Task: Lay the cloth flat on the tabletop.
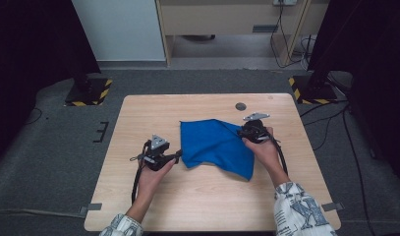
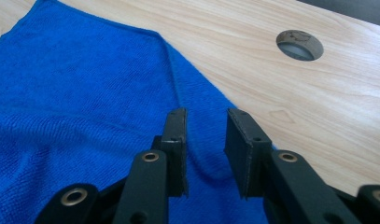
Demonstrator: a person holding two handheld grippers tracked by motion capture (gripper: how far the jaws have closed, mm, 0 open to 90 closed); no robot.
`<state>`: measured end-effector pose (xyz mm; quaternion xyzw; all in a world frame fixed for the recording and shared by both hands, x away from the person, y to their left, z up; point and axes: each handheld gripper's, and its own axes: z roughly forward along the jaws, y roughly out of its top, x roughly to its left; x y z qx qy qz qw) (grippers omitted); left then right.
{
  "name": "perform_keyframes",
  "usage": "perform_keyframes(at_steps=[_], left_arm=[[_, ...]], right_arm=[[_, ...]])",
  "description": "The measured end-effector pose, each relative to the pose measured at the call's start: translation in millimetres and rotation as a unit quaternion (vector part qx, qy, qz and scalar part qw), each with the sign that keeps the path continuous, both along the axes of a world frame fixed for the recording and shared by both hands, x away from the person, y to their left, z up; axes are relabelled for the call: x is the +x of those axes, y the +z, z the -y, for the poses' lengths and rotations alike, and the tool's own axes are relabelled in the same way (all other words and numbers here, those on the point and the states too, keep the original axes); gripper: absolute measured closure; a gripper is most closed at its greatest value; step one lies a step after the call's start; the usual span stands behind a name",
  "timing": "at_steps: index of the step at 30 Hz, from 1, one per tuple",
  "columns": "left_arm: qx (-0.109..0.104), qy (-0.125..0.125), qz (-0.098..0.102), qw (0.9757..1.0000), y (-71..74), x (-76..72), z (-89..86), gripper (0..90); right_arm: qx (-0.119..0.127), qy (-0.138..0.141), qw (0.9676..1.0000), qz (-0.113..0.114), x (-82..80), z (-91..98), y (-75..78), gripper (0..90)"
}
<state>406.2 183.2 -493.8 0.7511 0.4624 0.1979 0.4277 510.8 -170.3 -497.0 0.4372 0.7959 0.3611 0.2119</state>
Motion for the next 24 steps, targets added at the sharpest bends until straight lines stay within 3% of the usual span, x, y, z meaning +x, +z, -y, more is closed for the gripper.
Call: perform_keyframes(at_steps=[3,7,13,18,19,22,24], left_arm=[[0.012,-0.012,-0.004,0.9998,-4.0,-10.4,6.2,33.9],[0.046,-0.024,0.000,0.9986,-8.8,-19.1,14.3,32.7],[0.050,-0.033,-0.019,0.9980,-22.4,-20.3,23.3,29.1],[0.071,-0.047,-0.033,0.9958,-33.4,-17.6,35.2,27.5],[0.075,-0.048,-0.035,0.9954,-34.6,-16.5,36.8,27.8],[0.084,-0.046,-0.031,0.9950,-36.2,-14.3,40.4,35.4],[0.085,-0.044,-0.031,0.9949,-35.9,-13.1,40.7,39.0]], right_arm=[[-0.019,0.000,0.9998,-0.001,-3.7,0.3,-2.9,65.1],[-0.027,-0.007,0.9996,0.002,-3.4,4.6,-6.7,58.0],[-0.025,-0.018,0.9995,0.003,6.1,5.1,-14.3,48.3],[-0.048,-0.016,0.9987,-0.010,10.8,0.0,-25.2,46.7],[-0.056,-0.017,0.9982,-0.012,11.3,-0.8,-27.3,47.8],[-0.068,-0.021,0.9974,-0.012,11.5,-1.2,-29.5,68.7],[-0.061,-0.027,0.9977,-0.012,12.3,0.1,-28.1,76.4]])
